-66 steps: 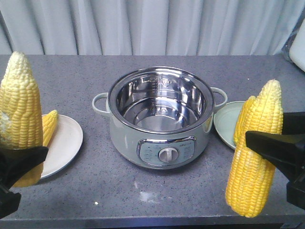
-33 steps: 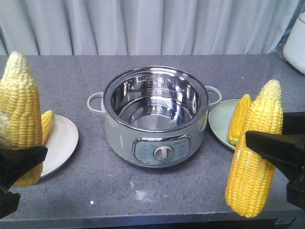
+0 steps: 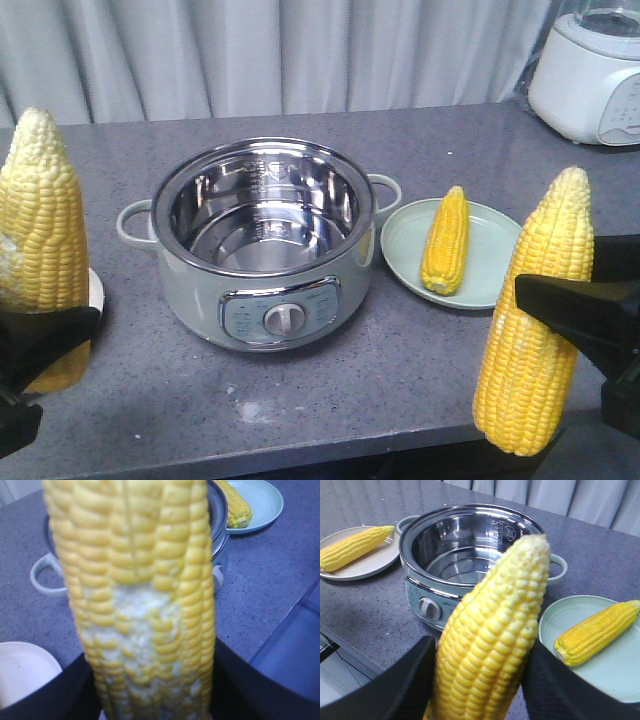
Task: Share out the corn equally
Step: 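Turn the base away from the pot toward the other counter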
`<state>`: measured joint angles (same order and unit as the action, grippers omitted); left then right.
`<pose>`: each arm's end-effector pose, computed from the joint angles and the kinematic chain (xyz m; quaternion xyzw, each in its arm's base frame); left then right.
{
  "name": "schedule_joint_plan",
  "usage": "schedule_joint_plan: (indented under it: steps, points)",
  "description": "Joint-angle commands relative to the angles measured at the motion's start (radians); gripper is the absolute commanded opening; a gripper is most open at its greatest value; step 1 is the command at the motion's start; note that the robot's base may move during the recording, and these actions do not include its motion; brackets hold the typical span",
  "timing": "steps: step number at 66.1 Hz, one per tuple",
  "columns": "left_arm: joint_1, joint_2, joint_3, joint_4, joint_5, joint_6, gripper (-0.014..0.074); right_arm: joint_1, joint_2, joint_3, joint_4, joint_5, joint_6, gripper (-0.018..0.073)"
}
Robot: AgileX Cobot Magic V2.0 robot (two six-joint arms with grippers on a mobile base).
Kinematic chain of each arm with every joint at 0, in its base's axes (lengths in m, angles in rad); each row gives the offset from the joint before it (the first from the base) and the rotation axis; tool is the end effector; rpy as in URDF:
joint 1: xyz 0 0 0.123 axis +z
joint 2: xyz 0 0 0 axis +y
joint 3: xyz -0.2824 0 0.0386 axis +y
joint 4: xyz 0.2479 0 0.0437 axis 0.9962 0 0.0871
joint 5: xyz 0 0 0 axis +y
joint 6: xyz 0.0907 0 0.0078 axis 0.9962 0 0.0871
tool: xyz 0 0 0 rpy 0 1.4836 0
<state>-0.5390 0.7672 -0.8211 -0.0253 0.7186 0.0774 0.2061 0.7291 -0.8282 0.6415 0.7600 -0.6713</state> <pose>0.1236 -0.0757 0.3540 0.2625 0.8390 -0.1205 0.4611 0.1211 0.0637 0.3707 -0.2664 0.7957 0.1874 0.5107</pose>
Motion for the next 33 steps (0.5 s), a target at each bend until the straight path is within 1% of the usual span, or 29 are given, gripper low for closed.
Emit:
schedule_joint_plan:
  steps: [1,33]
  points:
    - [-0.002,-0.006,-0.025,-0.01,-0.062,0.0,0.0303,-0.004,-0.004,-0.026,0.034,-0.057,-0.007,0.0204]
    - [-0.002,-0.006,-0.025,-0.01,-0.062,0.0,0.0303,-0.004,-0.004,-0.026,0.034,-0.057,-0.007,0.0204]
